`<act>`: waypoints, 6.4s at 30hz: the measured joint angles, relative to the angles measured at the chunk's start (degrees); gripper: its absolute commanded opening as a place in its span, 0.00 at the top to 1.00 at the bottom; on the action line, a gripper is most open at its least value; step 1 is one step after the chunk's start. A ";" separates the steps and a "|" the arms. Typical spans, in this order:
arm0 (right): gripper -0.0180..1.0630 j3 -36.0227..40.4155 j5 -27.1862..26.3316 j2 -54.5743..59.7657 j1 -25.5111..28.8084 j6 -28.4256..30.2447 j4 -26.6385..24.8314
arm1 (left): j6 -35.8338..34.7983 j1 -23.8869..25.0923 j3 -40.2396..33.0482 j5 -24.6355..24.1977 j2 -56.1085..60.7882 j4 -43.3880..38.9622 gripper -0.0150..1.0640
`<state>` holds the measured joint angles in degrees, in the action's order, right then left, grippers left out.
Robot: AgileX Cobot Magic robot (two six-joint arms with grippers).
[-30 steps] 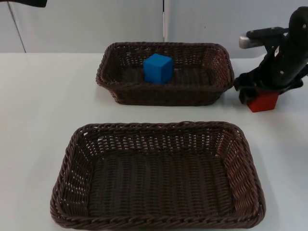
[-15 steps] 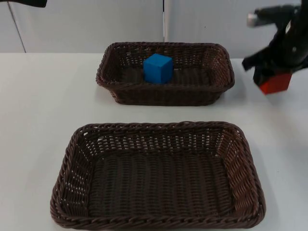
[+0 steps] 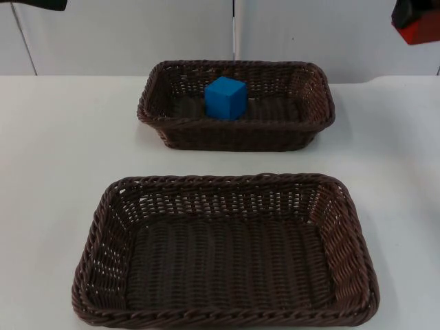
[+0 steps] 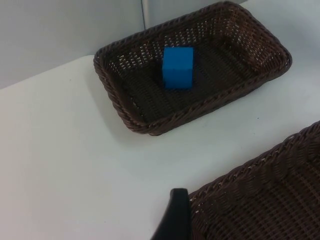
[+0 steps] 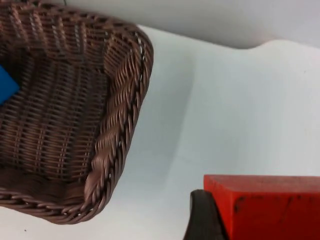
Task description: Pick up one cube with the left hand and place it into the upper basket. Pick up one cube with the right hand and place it into the lower basket.
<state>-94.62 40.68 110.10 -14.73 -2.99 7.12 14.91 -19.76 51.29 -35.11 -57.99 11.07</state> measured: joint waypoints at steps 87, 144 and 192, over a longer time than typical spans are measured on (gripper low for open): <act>0.98 24.76 -13.25 -4.23 -35.81 2.50 -2.65 | 0.00 0.00 0.00 0.00 0.00 0.00 0.30; 0.32 27.22 -20.72 8.50 -35.81 1.08 -3.10 | 0.00 0.00 0.00 0.00 0.00 1.04 0.30; 0.32 27.60 -11.51 -30.55 -35.81 0.98 -1.36 | 1.23 0.00 -1.90 -0.19 8.62 1.59 0.30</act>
<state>-67.03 29.17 79.55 -50.54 -2.01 5.75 16.14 -19.76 49.39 -35.29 -49.37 12.66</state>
